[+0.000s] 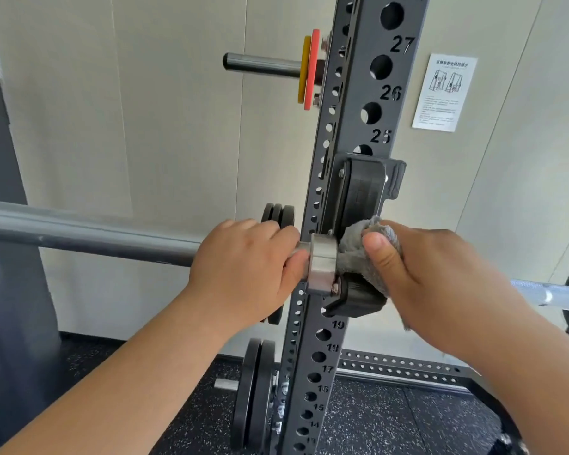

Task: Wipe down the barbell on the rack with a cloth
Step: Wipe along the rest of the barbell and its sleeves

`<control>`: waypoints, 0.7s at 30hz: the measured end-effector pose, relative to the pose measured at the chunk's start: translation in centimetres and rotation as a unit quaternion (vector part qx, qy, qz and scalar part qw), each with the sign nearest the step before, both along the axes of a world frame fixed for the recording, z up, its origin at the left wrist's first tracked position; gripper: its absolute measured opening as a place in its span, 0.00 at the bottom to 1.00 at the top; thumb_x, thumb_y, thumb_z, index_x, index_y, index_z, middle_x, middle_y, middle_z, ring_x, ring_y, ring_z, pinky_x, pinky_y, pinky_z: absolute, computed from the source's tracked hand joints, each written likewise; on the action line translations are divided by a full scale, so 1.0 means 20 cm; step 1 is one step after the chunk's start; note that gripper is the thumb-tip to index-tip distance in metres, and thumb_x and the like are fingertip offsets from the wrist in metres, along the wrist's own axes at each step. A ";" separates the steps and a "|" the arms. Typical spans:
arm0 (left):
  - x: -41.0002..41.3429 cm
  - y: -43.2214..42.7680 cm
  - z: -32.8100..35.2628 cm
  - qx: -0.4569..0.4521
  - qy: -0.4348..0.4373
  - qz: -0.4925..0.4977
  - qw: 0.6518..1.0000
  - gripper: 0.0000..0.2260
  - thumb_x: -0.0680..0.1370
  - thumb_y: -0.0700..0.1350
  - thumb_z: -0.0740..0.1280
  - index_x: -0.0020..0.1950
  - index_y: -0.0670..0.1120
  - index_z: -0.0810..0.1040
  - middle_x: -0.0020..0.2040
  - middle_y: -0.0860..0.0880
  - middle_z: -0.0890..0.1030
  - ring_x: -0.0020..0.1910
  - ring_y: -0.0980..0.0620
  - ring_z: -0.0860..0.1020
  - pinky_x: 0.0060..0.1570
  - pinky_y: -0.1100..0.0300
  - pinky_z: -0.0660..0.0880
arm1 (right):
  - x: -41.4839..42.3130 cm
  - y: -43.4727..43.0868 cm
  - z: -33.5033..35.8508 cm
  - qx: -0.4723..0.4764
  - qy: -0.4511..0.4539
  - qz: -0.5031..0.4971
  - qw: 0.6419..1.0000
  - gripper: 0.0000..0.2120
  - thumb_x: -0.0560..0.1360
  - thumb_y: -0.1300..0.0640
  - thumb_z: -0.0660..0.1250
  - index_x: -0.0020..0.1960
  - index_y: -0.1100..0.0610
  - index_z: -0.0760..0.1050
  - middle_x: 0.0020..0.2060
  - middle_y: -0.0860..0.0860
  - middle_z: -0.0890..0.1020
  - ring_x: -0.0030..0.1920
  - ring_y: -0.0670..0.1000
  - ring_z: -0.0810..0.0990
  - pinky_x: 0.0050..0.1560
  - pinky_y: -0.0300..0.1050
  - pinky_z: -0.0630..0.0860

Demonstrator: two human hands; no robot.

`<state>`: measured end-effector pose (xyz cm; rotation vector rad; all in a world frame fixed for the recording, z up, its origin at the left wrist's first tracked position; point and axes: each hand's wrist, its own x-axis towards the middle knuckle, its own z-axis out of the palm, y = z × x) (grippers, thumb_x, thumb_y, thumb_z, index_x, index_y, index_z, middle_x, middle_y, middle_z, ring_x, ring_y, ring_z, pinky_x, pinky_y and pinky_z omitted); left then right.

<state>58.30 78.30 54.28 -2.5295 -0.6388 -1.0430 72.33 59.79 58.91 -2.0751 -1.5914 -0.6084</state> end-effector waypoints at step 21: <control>-0.29 0.25 0.03 -0.011 -0.046 0.037 0.998 0.19 0.82 0.54 0.49 0.37 0.52 0.71 0.31 0.52 0.76 0.31 0.44 0.75 0.37 0.54 0.63 | -0.29 0.38 -0.10 -0.123 -0.199 -0.068 0.970 0.32 0.83 0.36 0.44 0.66 0.55 0.76 0.58 0.51 0.79 0.61 0.57 0.77 0.71 0.56 0.70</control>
